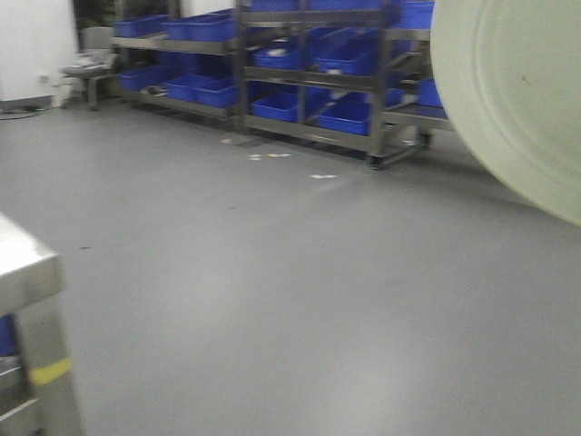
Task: Place green plate on second shelf with right arm
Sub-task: 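Hold the plate up in the right gripper while backing away, then drive the base to the blue-bin shelf rack holding the plate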
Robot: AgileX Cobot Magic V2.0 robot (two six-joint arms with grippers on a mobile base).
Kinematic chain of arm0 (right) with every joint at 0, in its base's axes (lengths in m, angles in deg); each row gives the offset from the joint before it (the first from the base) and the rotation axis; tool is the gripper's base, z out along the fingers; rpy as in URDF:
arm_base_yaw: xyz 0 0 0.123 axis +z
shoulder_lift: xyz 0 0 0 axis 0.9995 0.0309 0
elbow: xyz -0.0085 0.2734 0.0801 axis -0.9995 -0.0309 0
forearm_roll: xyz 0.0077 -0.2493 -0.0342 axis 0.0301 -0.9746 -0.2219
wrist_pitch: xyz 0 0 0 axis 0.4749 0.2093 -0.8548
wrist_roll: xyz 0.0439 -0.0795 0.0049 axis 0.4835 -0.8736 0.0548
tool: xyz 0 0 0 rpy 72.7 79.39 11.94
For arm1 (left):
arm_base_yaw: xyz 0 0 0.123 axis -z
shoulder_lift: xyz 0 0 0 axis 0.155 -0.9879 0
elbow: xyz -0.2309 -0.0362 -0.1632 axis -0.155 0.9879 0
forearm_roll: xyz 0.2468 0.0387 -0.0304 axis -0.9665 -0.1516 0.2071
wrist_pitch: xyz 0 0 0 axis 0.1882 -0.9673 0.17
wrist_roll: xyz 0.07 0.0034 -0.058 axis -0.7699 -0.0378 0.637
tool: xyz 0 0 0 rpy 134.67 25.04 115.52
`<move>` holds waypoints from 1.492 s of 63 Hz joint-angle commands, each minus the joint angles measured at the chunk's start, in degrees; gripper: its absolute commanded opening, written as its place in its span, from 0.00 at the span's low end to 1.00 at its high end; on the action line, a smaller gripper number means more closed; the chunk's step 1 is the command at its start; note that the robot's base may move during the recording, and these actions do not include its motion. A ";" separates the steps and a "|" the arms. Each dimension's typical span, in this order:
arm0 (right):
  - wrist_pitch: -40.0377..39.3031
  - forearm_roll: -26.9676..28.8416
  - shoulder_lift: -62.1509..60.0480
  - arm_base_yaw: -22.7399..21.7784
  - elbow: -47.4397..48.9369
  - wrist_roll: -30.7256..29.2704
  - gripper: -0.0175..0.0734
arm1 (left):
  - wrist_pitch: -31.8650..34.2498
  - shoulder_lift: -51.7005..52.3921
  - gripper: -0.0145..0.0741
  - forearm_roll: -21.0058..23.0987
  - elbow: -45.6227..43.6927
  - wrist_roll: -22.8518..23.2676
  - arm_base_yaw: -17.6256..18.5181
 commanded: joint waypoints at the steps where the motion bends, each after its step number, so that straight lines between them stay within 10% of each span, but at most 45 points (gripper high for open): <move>1: -5.03 -1.89 0.72 -0.43 1.68 0.38 0.22 | 4.78 0.90 0.31 0.32 2.27 0.14 0.11; 94: -5.03 -1.89 0.72 -0.43 1.68 0.38 0.22 | 4.78 0.90 0.31 0.32 2.27 0.14 0.11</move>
